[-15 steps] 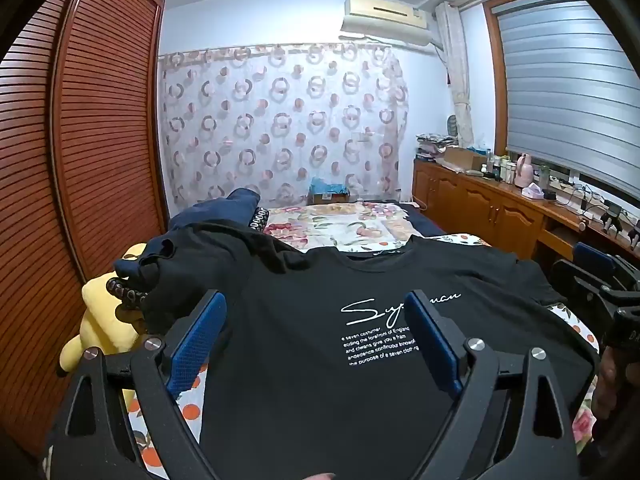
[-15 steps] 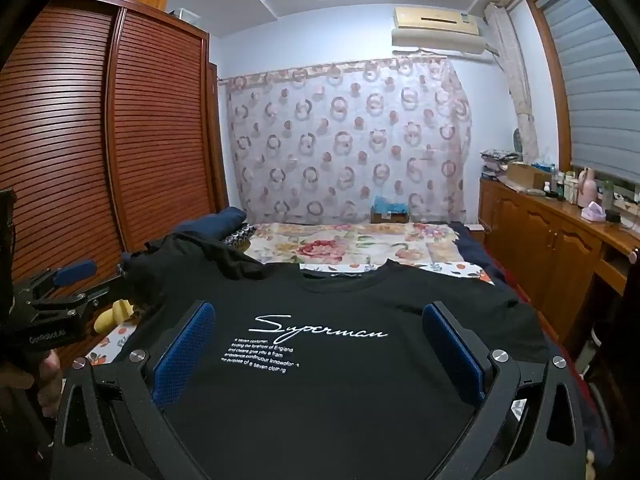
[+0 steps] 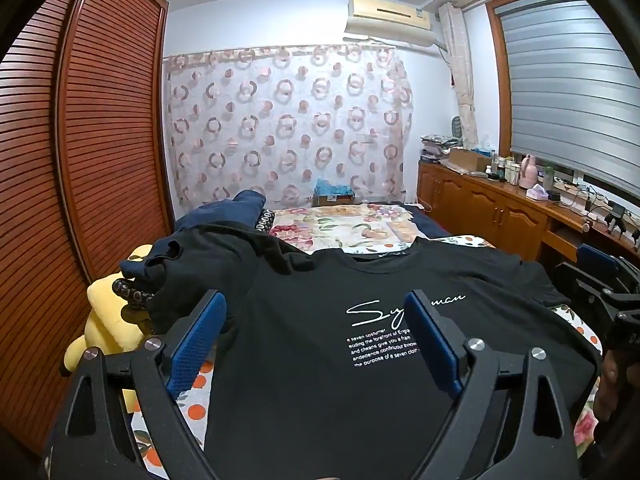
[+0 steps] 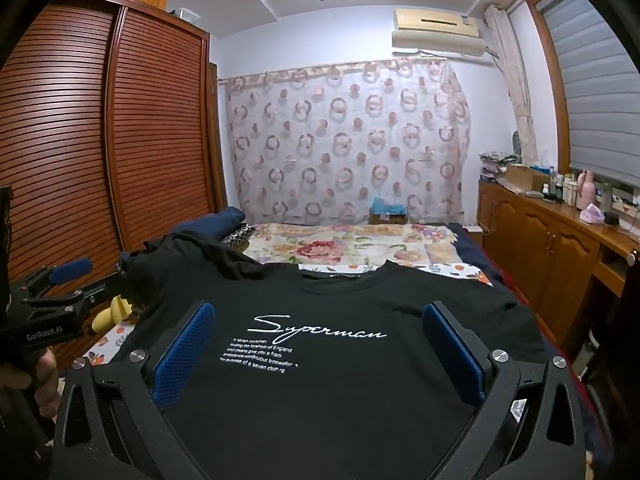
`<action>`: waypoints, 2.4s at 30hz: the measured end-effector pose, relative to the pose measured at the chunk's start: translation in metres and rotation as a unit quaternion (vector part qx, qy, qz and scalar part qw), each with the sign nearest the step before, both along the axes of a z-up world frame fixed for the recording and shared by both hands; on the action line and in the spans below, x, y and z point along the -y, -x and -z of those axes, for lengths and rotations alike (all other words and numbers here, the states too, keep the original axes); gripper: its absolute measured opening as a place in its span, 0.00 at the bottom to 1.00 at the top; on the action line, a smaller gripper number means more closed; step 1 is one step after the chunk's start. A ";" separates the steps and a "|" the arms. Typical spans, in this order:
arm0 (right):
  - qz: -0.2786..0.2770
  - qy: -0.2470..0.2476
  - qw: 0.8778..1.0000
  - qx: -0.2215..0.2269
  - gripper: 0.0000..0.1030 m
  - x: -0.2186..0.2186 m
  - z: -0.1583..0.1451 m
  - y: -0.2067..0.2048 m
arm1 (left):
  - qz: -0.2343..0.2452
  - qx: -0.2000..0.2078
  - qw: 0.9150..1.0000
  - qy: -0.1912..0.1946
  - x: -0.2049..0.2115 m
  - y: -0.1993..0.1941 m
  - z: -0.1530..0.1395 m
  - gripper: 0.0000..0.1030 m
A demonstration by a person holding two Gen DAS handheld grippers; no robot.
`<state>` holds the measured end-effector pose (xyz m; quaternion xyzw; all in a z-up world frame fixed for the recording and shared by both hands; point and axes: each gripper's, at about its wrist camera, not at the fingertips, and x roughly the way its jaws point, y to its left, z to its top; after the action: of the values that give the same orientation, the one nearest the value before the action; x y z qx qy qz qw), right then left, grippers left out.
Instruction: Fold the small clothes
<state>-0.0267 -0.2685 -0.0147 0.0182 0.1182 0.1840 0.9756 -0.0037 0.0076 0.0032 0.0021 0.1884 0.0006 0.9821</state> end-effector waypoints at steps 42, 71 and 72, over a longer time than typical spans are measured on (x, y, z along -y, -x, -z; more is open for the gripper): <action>0.004 0.000 1.000 -0.003 1.00 -0.001 0.001 -0.003 | -0.003 0.001 1.000 -0.004 0.002 0.000 0.000 0.88; 0.005 0.000 1.000 -0.002 1.00 -0.001 0.002 -0.005 | -0.004 0.002 1.000 -0.005 -0.001 0.000 -0.002 0.88; 0.004 0.000 1.000 -0.003 1.00 -0.001 0.002 -0.005 | -0.004 0.002 1.000 -0.006 -0.001 0.000 -0.002 0.88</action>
<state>-0.0220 -0.2671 -0.0162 0.0196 0.1206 0.1797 0.9761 -0.0032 0.0089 0.0050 0.0068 0.1866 0.0056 0.9824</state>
